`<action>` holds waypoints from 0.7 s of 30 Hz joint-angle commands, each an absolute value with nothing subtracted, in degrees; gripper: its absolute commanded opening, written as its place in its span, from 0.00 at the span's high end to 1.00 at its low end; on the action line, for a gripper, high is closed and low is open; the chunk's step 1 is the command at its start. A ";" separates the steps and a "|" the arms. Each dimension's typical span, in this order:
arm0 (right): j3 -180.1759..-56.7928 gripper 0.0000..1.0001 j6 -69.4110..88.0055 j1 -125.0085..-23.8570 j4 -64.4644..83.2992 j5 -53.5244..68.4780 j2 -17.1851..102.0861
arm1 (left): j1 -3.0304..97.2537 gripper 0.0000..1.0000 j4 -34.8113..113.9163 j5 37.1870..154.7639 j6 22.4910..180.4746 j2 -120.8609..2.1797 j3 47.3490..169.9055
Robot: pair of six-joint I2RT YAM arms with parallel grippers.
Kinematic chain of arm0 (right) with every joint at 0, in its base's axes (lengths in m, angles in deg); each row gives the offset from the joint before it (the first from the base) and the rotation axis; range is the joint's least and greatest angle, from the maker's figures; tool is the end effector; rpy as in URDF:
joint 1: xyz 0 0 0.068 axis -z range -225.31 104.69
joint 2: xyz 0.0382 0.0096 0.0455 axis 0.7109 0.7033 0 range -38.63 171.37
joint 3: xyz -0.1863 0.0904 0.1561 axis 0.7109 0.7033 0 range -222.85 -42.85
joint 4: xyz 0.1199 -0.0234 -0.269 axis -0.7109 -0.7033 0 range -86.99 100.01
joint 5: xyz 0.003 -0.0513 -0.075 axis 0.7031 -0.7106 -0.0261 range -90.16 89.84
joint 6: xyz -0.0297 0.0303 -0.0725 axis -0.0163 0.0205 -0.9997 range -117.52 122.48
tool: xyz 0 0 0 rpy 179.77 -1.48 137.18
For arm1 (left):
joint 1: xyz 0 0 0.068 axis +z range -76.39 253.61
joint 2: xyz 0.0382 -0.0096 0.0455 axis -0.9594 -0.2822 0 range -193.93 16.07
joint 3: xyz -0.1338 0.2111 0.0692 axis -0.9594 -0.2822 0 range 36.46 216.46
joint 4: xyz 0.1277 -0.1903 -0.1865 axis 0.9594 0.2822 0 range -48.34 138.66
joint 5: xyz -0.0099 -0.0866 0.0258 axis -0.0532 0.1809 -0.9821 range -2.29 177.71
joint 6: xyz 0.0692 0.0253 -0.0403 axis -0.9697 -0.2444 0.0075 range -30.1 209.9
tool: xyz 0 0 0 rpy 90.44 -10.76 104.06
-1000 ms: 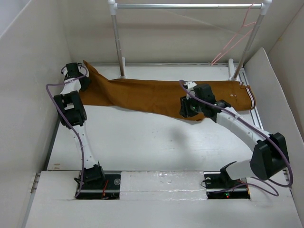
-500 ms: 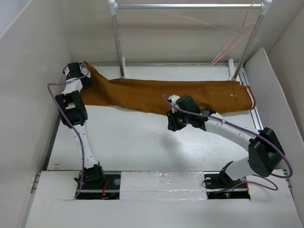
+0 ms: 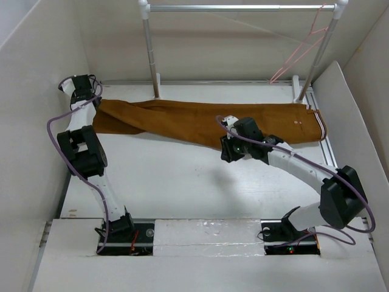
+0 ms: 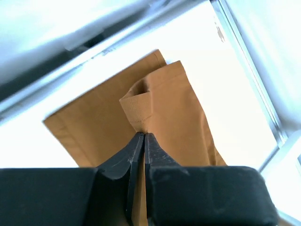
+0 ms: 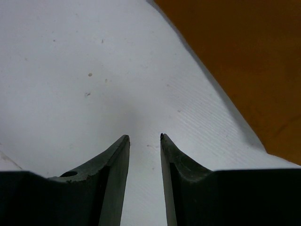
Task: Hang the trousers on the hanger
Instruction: Fold the trousers at the center of the board.
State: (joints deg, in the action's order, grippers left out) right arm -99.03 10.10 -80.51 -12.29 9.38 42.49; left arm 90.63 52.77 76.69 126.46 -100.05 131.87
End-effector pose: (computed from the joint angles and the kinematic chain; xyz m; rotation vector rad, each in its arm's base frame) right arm 0.2881 0.2180 0.1888 -0.6622 2.3613 0.5408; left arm 0.5107 0.1711 0.2177 -1.0529 1.8338 0.0015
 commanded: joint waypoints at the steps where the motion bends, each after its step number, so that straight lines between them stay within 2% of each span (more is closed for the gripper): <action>1: -99.19 0.62 7.41 -78.27 -11.43 10.56 40.12 | 91.45 1.00 53.61 70.41 124.18 -97.84 129.10; 8: -97.96 0.59 4.51 -71.60 -15.20 11.78 35.91 | 95.49 1.00 54.50 69.69 127.78 -99.25 121.90; 10: -97.00 0.56 3.54 -68.17 -16.00 12.49 33.80 | 96.89 0.96 54.40 70.14 127.96 -98.98 121.28; 11: -96.82 0.54 3.19 -66.94 -17.05 12.84 33.10 | 96.90 0.83 54.14 70.40 127.96 -98.98 121.01; 12: -96.21 0.48 3.19 -62.49 -18.28 12.76 31.96 | 97.42 0.60 53.79 72.31 126.65 -99.16 120.92; 13: -96.20 0.44 3.19 -62.44 -18.29 12.76 31.51 | 97.43 0.60 53.79 72.94 126.64 -99.16 120.92; 14: -95.68 0.41 1.45 -60.70 -19.51 12.41 30.98 | 97.43 0.43 54.92 72.77 126.55 -99.42 121.27; 17: -93.75 0.32 1.95 -52.10 -20.40 12.57 30.19 | 97.43 0.36 52.48 74.00 126.73 -97.23 117.34; 19: -92.16 0.28 2.39 -44.65 -17.34 13.98 30.54 | 97.43 0.27 51.07 75.66 126.55 -95.38 115.04; 21: -89.62 0.27 5.55 -39.27 -14.61 17.66 32.38 | 97.43 0.25 50.79 76.37 126.55 -95.20 113.28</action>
